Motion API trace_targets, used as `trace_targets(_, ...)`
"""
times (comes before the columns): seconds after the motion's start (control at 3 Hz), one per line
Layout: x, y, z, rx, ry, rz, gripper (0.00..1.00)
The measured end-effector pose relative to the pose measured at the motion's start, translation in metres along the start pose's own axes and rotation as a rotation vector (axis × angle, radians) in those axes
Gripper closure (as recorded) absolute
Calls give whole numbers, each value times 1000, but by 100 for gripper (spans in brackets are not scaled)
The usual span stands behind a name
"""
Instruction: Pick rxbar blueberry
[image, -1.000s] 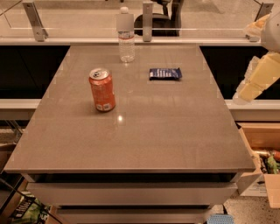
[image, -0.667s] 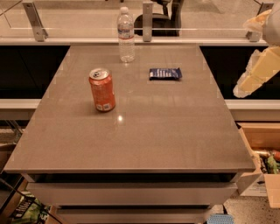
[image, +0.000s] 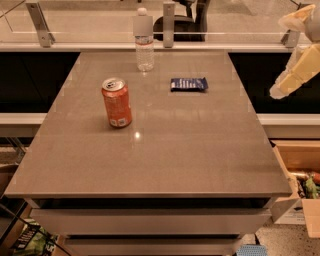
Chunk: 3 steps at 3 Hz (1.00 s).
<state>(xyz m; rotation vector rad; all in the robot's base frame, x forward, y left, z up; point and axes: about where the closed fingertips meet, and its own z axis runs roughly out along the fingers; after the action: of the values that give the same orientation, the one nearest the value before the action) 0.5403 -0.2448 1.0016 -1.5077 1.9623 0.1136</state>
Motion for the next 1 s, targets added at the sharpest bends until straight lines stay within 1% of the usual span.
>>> trace_targets(0.33, 6, -12, 14, -17, -40, 17, 0)
trace_targets(1.0, 17, -28, 53, -40, -93, 54, 0)
